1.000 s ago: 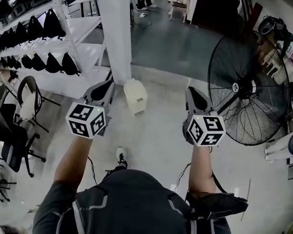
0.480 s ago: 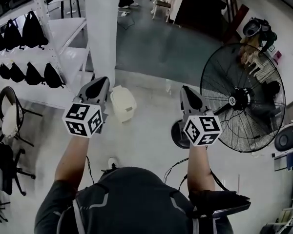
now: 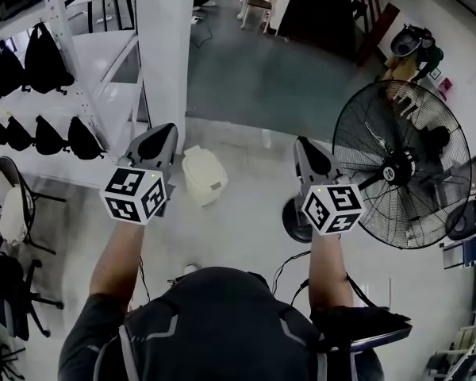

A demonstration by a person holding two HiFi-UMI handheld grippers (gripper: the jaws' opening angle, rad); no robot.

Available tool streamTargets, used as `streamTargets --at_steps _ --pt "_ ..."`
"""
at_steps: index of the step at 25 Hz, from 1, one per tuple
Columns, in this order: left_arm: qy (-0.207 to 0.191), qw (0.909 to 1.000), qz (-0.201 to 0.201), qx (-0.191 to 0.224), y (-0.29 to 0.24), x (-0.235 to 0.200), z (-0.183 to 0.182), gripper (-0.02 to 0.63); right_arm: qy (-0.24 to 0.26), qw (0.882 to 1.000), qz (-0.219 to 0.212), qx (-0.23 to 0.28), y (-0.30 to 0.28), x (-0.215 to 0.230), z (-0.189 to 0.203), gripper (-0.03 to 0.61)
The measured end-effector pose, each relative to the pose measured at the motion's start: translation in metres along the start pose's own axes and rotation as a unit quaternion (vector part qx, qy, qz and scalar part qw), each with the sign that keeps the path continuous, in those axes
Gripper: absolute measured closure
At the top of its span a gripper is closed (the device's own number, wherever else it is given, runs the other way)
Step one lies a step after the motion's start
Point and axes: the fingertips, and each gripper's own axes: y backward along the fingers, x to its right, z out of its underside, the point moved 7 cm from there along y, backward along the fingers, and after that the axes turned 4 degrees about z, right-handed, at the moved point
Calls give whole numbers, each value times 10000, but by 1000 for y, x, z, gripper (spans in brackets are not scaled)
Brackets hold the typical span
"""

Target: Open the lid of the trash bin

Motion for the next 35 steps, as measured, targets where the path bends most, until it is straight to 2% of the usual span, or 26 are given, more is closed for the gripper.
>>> streamTargets --at_steps 6,16,19,23,32,35 --pt "59 10000 -9 -56 -10 -20 6 607 20 9999 -21 -127 -28 0 -1 552" --pt "-20 9984 -479 -310 -41 -31 15 606 -101 9988 -464 -79 -95 32 13 552" --pt "45 9975 -646 -295 -64 -33 15 607 -74 9980 -618 -94 -121 53 16 552" --pt "40 9976 -662 -211 -101 -34 12 607 -173 9960 -876 -10 -160 82 21 552" --pt "184 9942 -1046 -191 -197 -28 17 607 -241 9942 -1043 122 -219 150 33 552" --pt "136 9935 -1078 -329 -227 -24 20 607 -337 9931 -1120 64 -233 171 43 552"
